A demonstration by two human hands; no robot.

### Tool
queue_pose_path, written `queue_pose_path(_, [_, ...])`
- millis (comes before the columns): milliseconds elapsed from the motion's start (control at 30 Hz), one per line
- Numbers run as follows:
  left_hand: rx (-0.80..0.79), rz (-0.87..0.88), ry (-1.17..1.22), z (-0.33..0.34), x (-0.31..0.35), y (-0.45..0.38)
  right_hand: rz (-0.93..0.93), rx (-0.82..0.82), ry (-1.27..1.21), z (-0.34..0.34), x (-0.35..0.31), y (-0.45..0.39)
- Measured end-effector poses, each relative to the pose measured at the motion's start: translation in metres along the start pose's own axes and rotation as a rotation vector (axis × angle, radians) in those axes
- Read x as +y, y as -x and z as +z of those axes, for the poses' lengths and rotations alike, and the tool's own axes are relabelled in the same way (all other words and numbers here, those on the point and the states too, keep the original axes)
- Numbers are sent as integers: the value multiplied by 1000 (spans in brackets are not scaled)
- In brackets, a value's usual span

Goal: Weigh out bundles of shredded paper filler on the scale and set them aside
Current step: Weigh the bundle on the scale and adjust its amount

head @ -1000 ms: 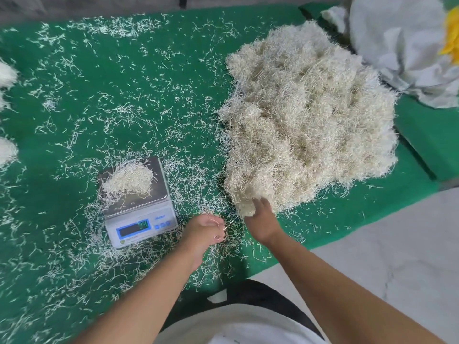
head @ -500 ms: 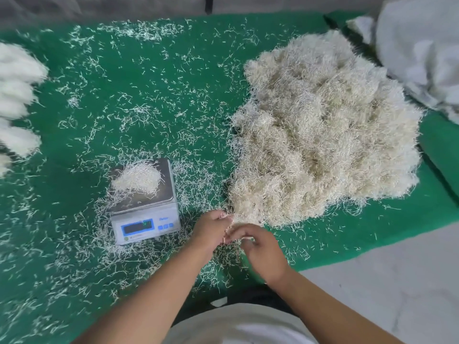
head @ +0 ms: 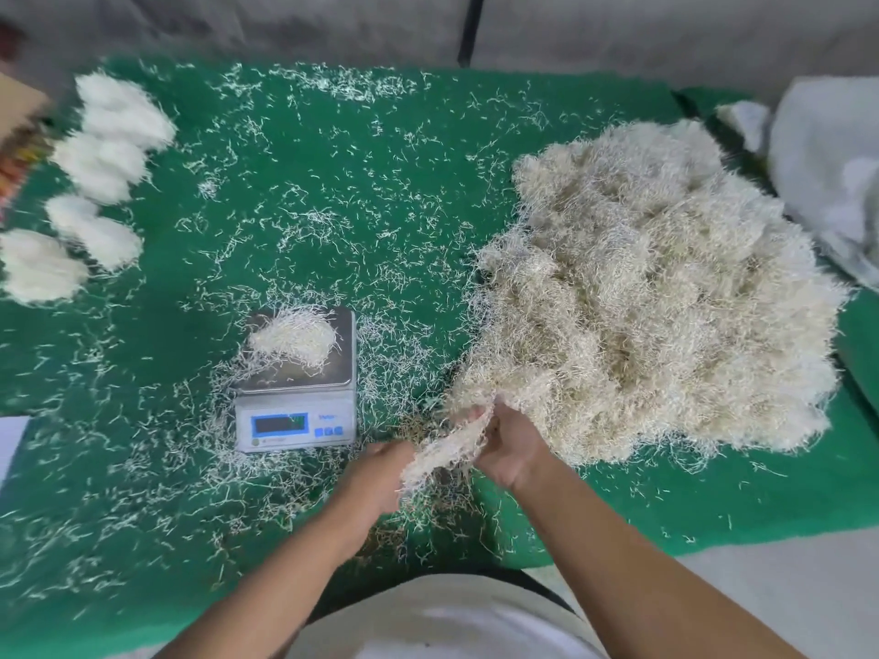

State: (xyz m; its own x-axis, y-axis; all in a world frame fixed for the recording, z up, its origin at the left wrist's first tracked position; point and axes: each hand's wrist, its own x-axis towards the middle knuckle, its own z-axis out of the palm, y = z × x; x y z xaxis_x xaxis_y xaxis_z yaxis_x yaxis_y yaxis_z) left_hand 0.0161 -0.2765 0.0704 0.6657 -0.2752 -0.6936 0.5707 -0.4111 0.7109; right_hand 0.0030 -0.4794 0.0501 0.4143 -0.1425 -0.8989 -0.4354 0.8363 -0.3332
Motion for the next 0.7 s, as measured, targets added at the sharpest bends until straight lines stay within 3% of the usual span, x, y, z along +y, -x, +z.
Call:
queue_pose_path(100, [125,29,-9,-37,-10,13,-86,124,-43,-2,-33,-6])
queue_pose_path(200, [335,-32,-13,-91,-34,29,-142,175,67,-11,-54,-11])
queue_pose_path(333, [609,-122,-93,-163,-56,40,-83,108,515,-22,-44,-11])
queue_pose_path(367, [600,-154,-156,-181,-59,36,-43,95,590,-26,-35,-10])
queue_pose_path(467, [726,-11,-86,-216,-48,30,-34,148,774,-34,2,-5])
queue_pose_path(567, [816,138,-229,-216,-12,18,-97,195,873,-38,36,-1])
queue_pose_path(700, [724,459,-491,-197,41,-23,-126,220,974,-44,57,4])
